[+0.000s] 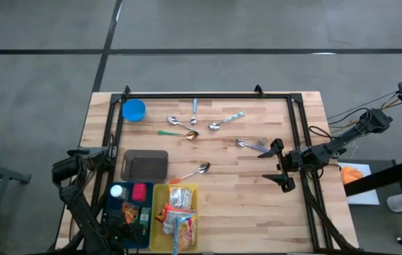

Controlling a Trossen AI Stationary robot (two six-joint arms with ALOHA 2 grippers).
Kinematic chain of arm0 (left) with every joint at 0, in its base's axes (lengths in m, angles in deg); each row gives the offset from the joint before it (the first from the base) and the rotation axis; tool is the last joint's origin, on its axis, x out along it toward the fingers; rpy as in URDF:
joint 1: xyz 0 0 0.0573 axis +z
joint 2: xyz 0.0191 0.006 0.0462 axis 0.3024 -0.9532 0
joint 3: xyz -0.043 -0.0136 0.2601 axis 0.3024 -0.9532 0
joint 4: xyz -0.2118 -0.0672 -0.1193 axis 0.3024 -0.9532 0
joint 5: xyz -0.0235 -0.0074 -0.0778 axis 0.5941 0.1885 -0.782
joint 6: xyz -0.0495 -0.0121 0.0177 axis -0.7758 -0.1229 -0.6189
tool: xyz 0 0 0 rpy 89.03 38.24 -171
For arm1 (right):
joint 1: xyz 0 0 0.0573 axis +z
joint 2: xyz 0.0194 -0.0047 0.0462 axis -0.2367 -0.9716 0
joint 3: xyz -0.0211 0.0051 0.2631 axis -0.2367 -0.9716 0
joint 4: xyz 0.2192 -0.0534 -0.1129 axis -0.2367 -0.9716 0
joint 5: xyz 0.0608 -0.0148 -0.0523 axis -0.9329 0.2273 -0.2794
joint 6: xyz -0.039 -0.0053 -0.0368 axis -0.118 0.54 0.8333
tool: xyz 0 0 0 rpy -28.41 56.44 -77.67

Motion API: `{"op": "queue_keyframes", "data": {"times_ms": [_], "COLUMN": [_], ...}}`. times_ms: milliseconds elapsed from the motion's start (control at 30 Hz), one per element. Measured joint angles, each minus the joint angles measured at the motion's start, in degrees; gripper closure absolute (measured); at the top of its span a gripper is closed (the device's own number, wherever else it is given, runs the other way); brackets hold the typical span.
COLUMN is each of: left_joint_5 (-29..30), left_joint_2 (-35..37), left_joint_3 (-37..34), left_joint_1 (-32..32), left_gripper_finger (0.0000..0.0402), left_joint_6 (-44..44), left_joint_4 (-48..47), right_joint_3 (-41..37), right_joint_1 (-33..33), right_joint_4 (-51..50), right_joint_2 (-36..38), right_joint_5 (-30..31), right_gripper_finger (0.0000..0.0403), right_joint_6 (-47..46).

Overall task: Pick & Place Food Item
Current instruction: Put the orange seasoning pack into the blue bin

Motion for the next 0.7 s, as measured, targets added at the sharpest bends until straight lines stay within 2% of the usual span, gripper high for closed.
{"op": "queue_keyframes", "data": {"times_ms": [167, 533, 700], "left_joint_5": [0.2, 1.1, 1.8], "left_joint_2": [0.0, 0.0, 0.4], "left_joint_3": [0.0, 0.0, 0.0], "left_joint_1": [0.0, -0.1, -0.1], "left_gripper_finger": [0.0277, 0.0156, 0.0117], "left_joint_6": [-0.1, 0.1, 0.1], "left_joint_4": [0.3, 0.7, 1.2], "right_joint_3": [0.0, 0.0, 0.0], "right_joint_1": [0.0, 0.0, 0.0], "right_joint_4": [0.0, 0.0, 0.0], "right_joint_2": [0.0, 0.0, 0.0], "right_joint_5": [0.0, 0.0, 0.0], "right_gripper_finger": [0.0064, 0.0064, 0.0064], "right_joint_6": [0.0, 0.0, 0.0]}}
